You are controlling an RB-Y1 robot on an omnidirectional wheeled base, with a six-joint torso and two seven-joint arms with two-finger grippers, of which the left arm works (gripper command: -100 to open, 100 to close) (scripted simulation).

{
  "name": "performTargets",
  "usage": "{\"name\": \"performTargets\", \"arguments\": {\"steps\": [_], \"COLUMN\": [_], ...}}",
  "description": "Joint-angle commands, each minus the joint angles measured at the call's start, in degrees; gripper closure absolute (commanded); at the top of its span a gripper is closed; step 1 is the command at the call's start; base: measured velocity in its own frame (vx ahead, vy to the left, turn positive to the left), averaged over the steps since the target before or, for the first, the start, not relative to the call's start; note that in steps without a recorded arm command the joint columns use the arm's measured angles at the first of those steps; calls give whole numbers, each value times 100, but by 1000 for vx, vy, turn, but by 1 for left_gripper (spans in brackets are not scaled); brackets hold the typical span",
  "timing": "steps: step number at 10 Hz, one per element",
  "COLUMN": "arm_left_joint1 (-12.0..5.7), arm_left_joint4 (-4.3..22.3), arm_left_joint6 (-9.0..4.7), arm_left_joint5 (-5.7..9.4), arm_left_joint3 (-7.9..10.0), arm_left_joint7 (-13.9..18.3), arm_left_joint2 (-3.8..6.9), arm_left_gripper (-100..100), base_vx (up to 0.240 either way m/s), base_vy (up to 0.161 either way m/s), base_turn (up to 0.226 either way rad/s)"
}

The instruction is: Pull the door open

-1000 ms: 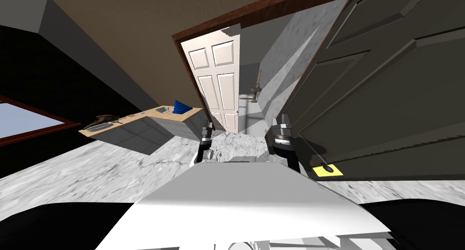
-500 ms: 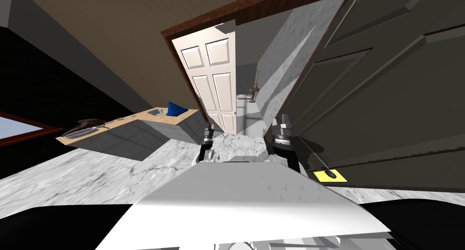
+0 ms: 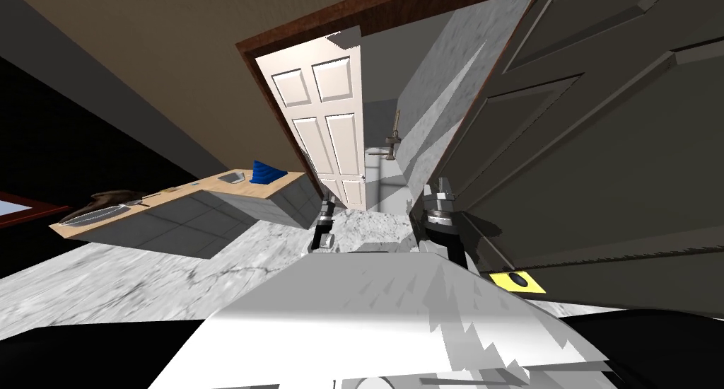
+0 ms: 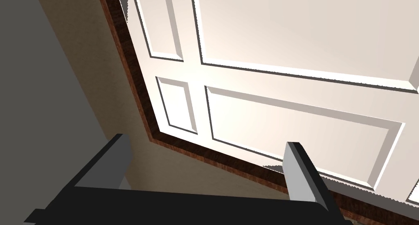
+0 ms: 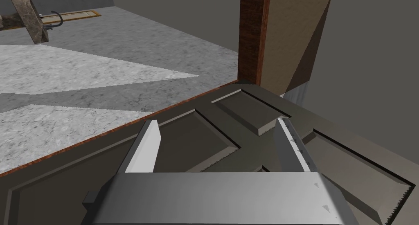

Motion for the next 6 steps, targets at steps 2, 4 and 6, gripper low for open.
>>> {"name": "performTargets", "arguments": {"steps": [2, 4, 6], "arm_left_joint1": [-158, -217, -335], "arm_left_joint4": [460, 667, 1009], "arm_left_joint6": [-86, -112, -166], "arm_left_joint5": [65, 88, 135], "arm_left_joint3": [-27, -39, -62], "arm_left_joint7": [69, 91, 136], "arm_left_joint2": [56, 74, 109], "arm_left_gripper": [-100, -100, -100], "base_vx": [102, 93, 85], "base_vy": [-62, -27, -42], "base_turn": [-70, -33, -56]}}
